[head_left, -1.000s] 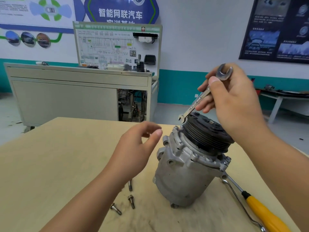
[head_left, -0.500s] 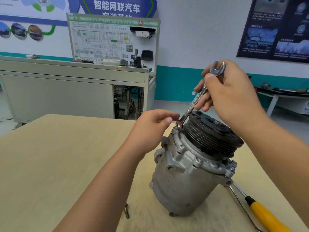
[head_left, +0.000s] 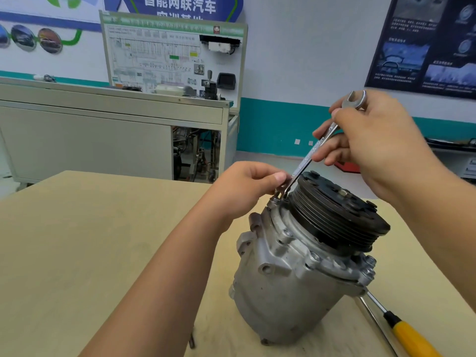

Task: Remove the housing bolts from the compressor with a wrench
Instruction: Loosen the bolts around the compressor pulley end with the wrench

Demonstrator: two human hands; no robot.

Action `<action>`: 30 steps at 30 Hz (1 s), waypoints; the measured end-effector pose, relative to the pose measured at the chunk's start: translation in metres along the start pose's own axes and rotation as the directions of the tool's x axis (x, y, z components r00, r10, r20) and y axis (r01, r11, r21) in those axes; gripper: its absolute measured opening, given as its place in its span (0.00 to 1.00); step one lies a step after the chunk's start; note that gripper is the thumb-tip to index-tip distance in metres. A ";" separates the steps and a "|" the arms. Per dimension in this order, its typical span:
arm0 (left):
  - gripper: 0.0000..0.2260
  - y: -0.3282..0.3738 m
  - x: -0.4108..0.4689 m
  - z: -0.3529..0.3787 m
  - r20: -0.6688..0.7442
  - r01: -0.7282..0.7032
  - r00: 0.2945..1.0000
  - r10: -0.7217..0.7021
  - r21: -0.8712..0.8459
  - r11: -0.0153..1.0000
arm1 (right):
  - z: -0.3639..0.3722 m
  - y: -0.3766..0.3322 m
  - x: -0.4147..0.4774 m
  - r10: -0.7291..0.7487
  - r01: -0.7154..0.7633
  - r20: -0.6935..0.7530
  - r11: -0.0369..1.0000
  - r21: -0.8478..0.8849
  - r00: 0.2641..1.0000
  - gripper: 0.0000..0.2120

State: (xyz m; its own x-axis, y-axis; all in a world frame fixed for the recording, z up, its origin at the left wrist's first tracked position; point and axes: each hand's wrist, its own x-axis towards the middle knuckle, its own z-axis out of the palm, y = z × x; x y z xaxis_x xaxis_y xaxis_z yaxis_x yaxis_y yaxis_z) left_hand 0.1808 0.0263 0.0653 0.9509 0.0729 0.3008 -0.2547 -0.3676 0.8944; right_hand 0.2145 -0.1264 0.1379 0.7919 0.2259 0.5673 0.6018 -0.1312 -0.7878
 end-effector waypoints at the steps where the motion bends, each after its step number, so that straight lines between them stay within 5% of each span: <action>1: 0.08 -0.001 0.001 0.001 0.006 0.004 1.000 -0.004 -0.011 1.000 | 0.000 0.001 0.001 0.003 -0.003 -0.003 1.000 0.008 1.000 0.12; 18: 0.08 -0.006 0.002 0.000 0.089 0.051 0.995 -0.038 -0.148 0.988 | -0.007 0.004 0.008 0.102 -0.109 0.038 0.961 0.255 0.994 0.05; 30: 0.06 -0.007 0.002 0.000 0.068 0.080 0.995 -0.069 -0.165 0.983 | -0.011 0.003 0.007 0.110 -0.123 0.076 0.973 0.193 0.991 0.06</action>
State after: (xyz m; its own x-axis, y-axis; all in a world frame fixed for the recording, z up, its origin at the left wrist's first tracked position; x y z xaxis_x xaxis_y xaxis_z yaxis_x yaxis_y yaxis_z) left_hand 0.1843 0.0295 0.0592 0.9760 0.0351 0.2147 -0.2034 -0.2027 0.9579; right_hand 0.2229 -0.1361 0.1418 0.8433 0.2828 0.4571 0.4682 0.0311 -0.8831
